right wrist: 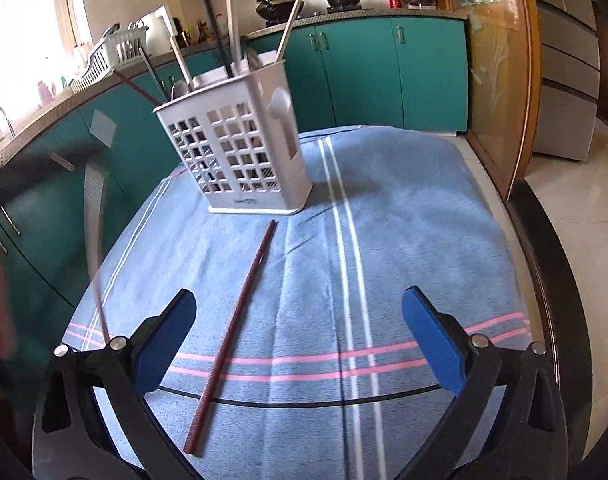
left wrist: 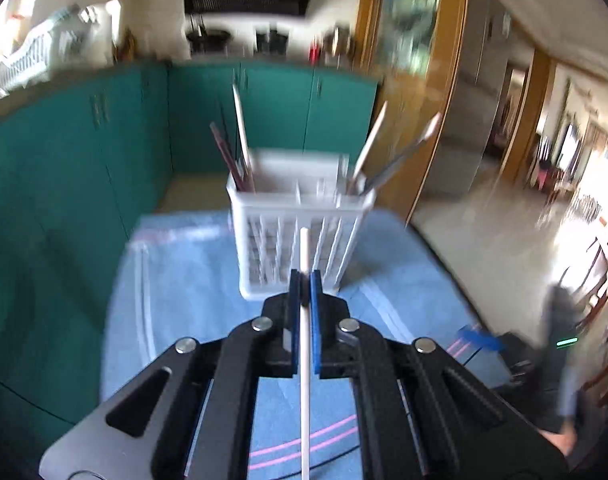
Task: Organize utensils
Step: 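Grasp the red-brown chopstick on the cloth with the right tool while the left tool holds the white chopstick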
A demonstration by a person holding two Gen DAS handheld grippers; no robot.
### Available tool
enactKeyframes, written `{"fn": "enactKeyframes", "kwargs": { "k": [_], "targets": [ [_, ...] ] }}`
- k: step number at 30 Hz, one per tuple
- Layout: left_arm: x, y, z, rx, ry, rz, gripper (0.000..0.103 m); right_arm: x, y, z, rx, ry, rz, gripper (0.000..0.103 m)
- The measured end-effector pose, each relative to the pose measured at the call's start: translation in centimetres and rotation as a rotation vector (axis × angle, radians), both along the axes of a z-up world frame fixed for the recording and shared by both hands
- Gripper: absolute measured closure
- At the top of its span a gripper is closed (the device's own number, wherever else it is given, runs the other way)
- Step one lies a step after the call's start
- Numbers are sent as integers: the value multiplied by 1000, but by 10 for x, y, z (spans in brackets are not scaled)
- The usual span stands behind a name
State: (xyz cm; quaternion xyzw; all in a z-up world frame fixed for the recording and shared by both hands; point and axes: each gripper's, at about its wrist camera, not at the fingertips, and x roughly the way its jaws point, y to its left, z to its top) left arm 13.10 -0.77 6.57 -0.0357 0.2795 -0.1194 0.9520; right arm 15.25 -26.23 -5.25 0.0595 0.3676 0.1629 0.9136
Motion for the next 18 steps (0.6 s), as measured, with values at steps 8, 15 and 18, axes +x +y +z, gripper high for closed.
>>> {"fn": "enactKeyframes", "kwargs": {
  "k": [8, 15, 18],
  "targets": [
    [-46, 24, 50, -19, -141, 5, 99, 38, 43, 5, -61, 64, 23, 6],
    [-51, 54, 49, -42, -147, 36, 99, 108, 104, -24, -210, 211, 20, 34],
    [-58, 63, 53, -55, -161, 40, 99, 121, 114, -39, -243, 251, 11, 61]
  ]
}}
